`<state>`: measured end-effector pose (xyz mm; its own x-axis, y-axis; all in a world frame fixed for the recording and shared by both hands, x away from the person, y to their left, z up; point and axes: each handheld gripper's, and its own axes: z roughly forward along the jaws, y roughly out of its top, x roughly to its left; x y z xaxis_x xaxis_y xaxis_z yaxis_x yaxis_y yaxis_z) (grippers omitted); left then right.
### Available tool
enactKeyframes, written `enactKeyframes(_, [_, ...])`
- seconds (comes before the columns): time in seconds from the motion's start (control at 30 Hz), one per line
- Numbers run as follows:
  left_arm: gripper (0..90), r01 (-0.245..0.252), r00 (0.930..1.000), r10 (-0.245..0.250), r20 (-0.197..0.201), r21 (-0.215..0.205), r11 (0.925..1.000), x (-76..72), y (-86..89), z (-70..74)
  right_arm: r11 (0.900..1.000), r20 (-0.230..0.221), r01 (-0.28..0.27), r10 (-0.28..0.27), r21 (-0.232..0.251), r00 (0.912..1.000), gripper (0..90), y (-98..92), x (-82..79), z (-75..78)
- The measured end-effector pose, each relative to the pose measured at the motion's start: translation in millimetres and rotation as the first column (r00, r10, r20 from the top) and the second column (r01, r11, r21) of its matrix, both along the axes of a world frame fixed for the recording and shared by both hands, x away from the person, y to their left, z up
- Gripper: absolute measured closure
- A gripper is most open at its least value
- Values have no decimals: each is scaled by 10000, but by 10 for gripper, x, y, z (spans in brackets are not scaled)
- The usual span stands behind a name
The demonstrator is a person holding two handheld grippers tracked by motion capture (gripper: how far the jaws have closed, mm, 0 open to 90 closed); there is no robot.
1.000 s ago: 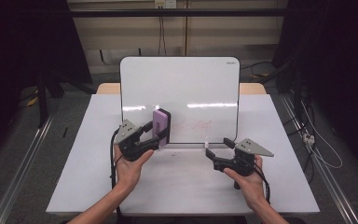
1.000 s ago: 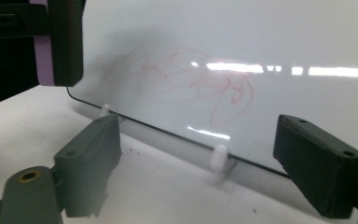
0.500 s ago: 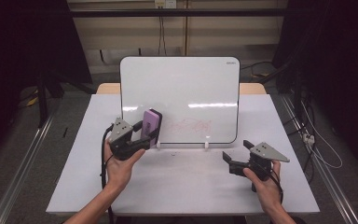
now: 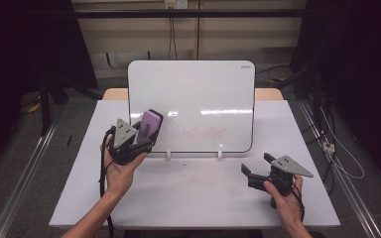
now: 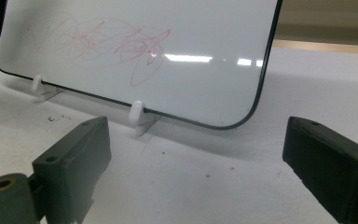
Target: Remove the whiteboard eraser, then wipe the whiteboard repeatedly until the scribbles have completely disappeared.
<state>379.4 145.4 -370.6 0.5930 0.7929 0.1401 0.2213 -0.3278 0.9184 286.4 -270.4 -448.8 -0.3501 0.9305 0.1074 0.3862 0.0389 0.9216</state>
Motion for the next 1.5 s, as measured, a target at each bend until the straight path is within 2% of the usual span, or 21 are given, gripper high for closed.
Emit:
enactKeyframes(0.13, [414,-229,9996,234,-149,347,9991,43,23,-27,10000,-28,-14,14,-6,10000,75,-5,6,-1])
enactKeyframes(0.17, [414,-452,9989,458,-111,513,9977,53,34,-40,10000,-22,14,-14,-4,10000,75,-13,9,1])
enactKeyframes(0.33, [414,-633,9980,636,-25,668,9958,82,59,-44,10000,-9,91,-91,-6,10000,75,-21,16,6])
enactKeyframes(0.6, [414,-1105,9935,1134,-137,1358,9846,169,55,-97,9998,-233,169,-168,49,9996,75,-36,49,-30])
enactKeyframes(0.63, [414,-1227,9919,1264,-138,1566,9800,210,29,-128,9998,-275,185,-183,69,9995,76,-34,55,-33])
enactKeyframes(0.67, [414,-1227,9919,1264,-138,1566,9800,210,29,-128,9998,-249,168,-167,46,9996,76,-30,59,-32])
enactKeyframes(0.7, [414,-1293,9912,1323,-61,1713,9767,228,13,-138,9999,-236,115,-115,20,9997,76,-25,62,-30])
enactKeyframes(0.77, [414,-1416,9897,1432,75,2104,9673,266,-38,-124,10000,-224,87,-88,-13,9997,76,-17,60,-31])
enactKeyframes(0.8, [414,-1416,9897,1432,75,2104,9673,266,-38,-124,10000,-224,87,-88,-13,9997,76,-17,60,-31])
enactKeyframes(0.87, [414,-1622,9867,1595,310,2462,9555,278,-96,-110,10000,-233,37,-38,-48,9997,76,-22,46,-35])
enactKeyframes(0.9, [414,-1622,9867,1595,310,2462,9555,278,-96,-110,10000,-233,37,-38,-48,9997,76,-22,46,-35])
enactKeyframes(1.0, [414,-1602,9871,1533,465,2807,9463,293,-183,-166,10000,-197,-1,1,-11,9998,76,-27,34,-26])
enactKeyframes(1.03, [414,-1602,9871,1533,465,2807,9463,293,-183,-166,10000,-194,-22,22,-12,9998,76,-27,34,-27])
enactKeyframes(1.07, [414,-1584,9874,1509,482,2976,9415,302,-213,-187,10000,-207,-17,16,-30,9998,76,-27,36,-29])
enactKeyframes(1.17, [414,-1570,9876,1504,452,3090,9380,318,-251,-225,10000,-274,-78,78,14,9996,77,-29,45,-38])
enactKeyframes(1.2, [414,-1714,9852,1599,622,3122,9344,336,-276,-263,9999,-342,-103,104,25,9994,77,-27,46,-42])
enactKeyframes(1.23, [414,-1714,9852,1599,622,3122,9344,336,-276,-263,9999,-342,-103,104,25,9994,77,-27,46,-42])
enactKeyframes(1.27, [414,-1635,9865,1560,495,3327,9288,354,-283,-277,9999,-390,-119,121,55,9992,77,-26,44,-46])
enactKeyframes(1.37, [414,-1644,9864,1566,504,3403,9259,367,-310,-305,9999,-357,-141,142,40,9993,77,-28,42,-43])
enactKeyframes(1.47, [414,-1588,9873,1494,538,3432,9258,361,-336,-317,9999,-384,-123,126,68,9992,78,-29,45,-45])
enactKeyframes(1.5, [414,-1532,9882,1456,479,3396,9280,344,-356,-331,10000,-347,-70,72,53,9994,83,-33,45,-43])
